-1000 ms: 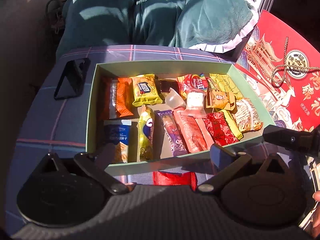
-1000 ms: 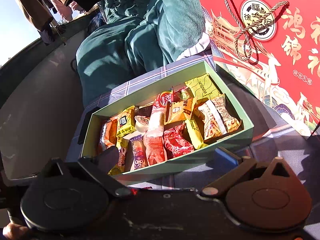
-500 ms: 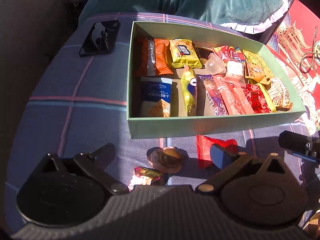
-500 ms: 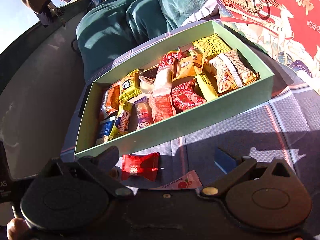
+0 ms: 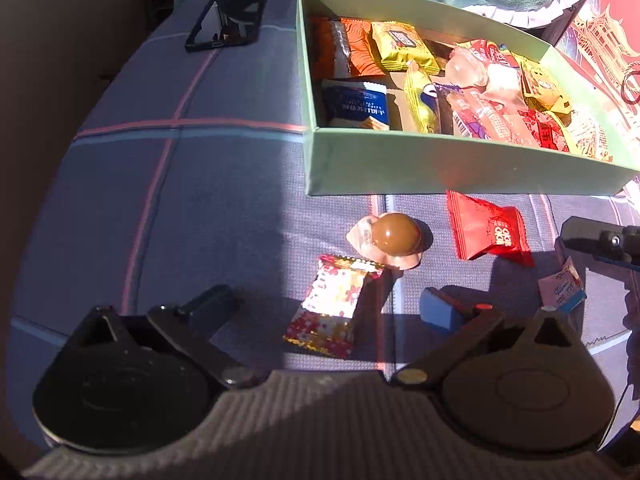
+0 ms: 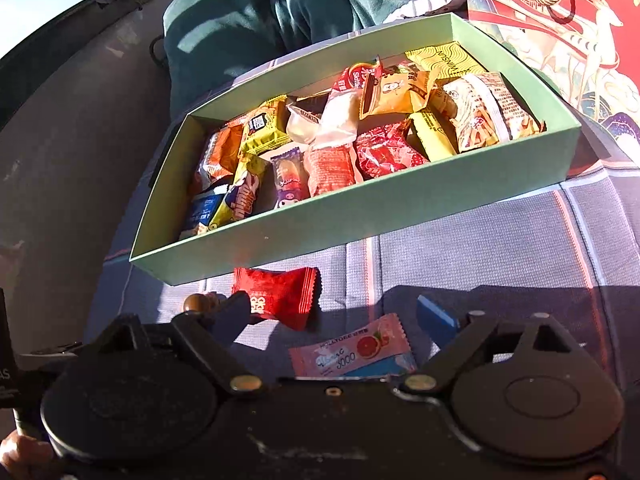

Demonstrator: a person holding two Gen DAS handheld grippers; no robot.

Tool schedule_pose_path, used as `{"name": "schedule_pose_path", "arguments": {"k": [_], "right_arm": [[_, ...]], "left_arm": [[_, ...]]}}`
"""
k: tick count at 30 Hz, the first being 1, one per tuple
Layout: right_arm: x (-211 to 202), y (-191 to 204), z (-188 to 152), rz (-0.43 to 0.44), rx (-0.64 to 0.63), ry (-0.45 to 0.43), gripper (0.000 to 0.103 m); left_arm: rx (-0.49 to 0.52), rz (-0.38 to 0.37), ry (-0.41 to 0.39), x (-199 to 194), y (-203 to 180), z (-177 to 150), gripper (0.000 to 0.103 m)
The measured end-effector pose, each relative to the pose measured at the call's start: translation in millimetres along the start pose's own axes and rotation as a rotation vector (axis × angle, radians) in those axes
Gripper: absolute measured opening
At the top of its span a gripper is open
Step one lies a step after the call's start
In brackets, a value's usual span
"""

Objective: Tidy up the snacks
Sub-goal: 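Grasp the pink-blue candy with right gripper while left grasps patterned pack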

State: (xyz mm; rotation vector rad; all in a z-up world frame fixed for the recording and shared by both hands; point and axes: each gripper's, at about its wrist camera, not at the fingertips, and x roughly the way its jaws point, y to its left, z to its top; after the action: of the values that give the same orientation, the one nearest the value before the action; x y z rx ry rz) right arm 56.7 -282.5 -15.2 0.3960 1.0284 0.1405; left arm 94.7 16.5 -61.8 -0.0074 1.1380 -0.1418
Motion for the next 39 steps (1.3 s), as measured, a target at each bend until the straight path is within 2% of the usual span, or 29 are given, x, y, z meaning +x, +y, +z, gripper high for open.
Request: {"name": "schedule_pose_path", "arguments": {"k": [3,4,5,6,8,10,11,14,21,24,26,28,32,34,35,36,39], "right_arm": [[11.9,10.2,-0.2,0.002,-0.050,0.026,0.069],[14.6,10.8,-0.5,0.001,-0.055,0.035,0.067],[18.6,11.3,-1.7,0.001,-0.059,0.050,0.064],[20.7,11.3,-3.1,-0.003,-0.059,0.061,0.064],[21.9,11.2,-6.2,0.002,-0.065,0.082,0.064],[19.9,11.2,-8.8,0.017,-0.071,0.102,0.064],[18.7,11.0,-10.4,0.028,-0.072,0.116,0.064],[13.8,13.3,-19.7,0.041,-0.093,0.144,0.064],[2.0,19.3,-38.0,0.060,-0.130,0.184,0.064],[-1.7,22.5,-41.5,0.062,-0.146,0.194,0.064],[-2.1,25.0,-40.3,0.045,-0.163,0.183,0.064],[-0.9,28.1,-38.1,0.022,-0.181,0.166,0.064],[6.8,37.6,-39.3,0.012,-0.230,0.163,0.064],[6.5,43.8,-43.9,-0.010,-0.280,0.149,0.053],[7.0,47.7,-46.7,-0.025,-0.314,0.145,0.032],[7.4,50.1,-49.6,-0.040,-0.344,0.142,0.027],[5.4,52.6,-56.0,-0.047,-0.377,0.136,0.025]], "left_arm": [[0.005,-0.018,-0.017,-2.2,0.8,-1.4,0.102],[0.007,-0.026,-0.023,-3.0,1.1,-1.9,0.096],[0.015,-0.029,-0.034,-4.9,0.7,-3.0,0.084],[0.039,-0.018,-0.046,-7.3,-1.7,-4.5,0.077],[0.086,-0.012,-0.058,-11.3,-6.1,-6.9,0.047],[0.104,-0.037,-0.055,-13.8,-7.7,-8.3,0.035],[0.110,-0.068,-0.049,-15.2,-8.1,-9.6,0.034],[0.131,-0.113,-0.038,-18.3,-11.4,-16.5,0.033],[0.113,-0.143,-0.029,-23.8,-5.5,-25.7,0.034],[0.084,-0.141,-0.033,-24.2,1.3,-26.1,0.043],[0.073,-0.129,-0.036,-24.0,2.9,-25.9,0.053],[0.069,-0.115,-0.037,-23.6,3.9,-25.4,0.060],[0.068,-0.100,-0.038,-22.0,2.9,-24.4,0.065],[0.075,-0.089,-0.040,-21.0,0.9,-24.6,0.068],[0.079,-0.085,-0.041,-20.4,-0.2,-24.6,0.071],[0.084,-0.081,-0.042,-19.6,-1.5,-24.4,0.073],[0.096,-0.067,-0.049,-17.7,-5.5,-24.2,0.073]]}}
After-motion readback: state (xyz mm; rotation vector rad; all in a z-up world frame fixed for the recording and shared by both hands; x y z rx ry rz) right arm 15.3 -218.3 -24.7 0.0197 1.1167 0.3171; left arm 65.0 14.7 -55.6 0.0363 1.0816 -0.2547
